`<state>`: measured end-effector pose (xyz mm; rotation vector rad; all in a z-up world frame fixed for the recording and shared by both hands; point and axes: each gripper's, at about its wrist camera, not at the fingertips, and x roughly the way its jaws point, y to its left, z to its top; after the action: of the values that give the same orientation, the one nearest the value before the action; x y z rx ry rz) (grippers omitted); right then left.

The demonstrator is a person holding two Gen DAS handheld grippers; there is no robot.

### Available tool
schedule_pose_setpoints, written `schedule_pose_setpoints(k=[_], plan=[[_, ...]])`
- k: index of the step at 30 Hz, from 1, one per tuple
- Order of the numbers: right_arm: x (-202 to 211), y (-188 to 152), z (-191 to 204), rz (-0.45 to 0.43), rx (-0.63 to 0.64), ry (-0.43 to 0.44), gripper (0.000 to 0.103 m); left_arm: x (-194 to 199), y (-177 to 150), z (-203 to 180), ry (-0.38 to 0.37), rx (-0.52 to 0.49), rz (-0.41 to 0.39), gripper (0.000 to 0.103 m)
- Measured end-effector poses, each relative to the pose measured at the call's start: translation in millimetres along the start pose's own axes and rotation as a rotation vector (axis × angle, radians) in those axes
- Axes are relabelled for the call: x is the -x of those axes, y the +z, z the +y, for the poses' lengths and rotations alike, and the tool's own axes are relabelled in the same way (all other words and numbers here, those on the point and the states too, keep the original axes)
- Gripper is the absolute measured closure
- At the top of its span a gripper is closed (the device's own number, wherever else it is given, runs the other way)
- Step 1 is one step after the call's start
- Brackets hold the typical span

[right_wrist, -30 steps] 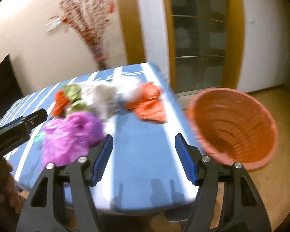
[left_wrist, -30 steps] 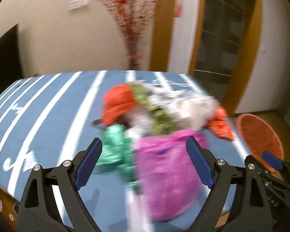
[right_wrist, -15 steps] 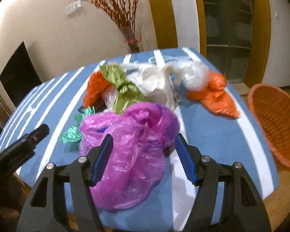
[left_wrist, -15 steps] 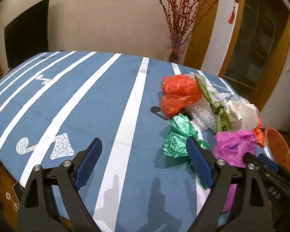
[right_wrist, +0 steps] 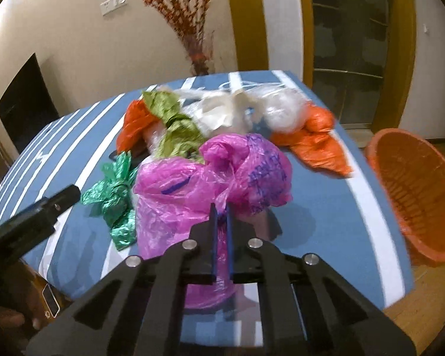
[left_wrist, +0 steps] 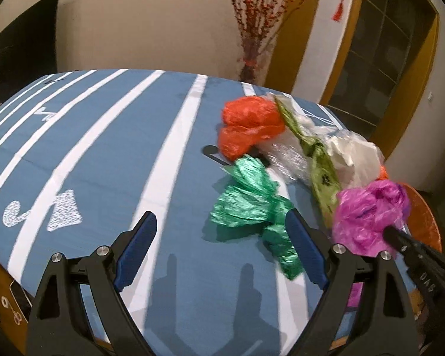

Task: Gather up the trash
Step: 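Grasp the green plastic bag with the left tool, then carry the green bag in the left tool and pink bag in the right over the basket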

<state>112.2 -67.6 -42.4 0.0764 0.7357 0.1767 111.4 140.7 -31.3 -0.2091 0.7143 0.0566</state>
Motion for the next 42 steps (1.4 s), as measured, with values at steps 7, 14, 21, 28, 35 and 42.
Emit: schedule_pose_setpoints(k=[7, 14, 21, 28, 35, 42], plan=[[24.9, 1.0, -37.4, -0.065, -0.051, -0.074, 0.098, -12.7, -4.1, -27.3, -0.038, -0.034, 0.038, 0.016], [32.7, 0.2, -63.3, -0.085, -0.095, -0.118, 0.098, -29.8, -5.0, -41.3, -0.014, -0.05, 0.076, 0.024], [31.8, -1.6, -74.8, -0.082, -0.118, -0.129, 0.098, -41.5, -7.8, -43.8, 0.008, -0.051, 0.115, 0.048], [31.9, -3.2, -78.6, -0.081, -0.126, -0.13, 0.098, -37.5, -6.3, -40.5, -0.008, -0.044, 0.107, 0.07], [38.5, -1.5, -84.0, -0.107, -0.129, -0.148, 0.098, -24.2, 3.9, -43.1, -0.034, -0.047, 0.063, 0.071], [42.9, -1.3, -93.6, -0.123, -0.142, -0.166, 0.098, -17.2, 12.4, -50.4, -0.058, -0.073, 0.023, 0.078]])
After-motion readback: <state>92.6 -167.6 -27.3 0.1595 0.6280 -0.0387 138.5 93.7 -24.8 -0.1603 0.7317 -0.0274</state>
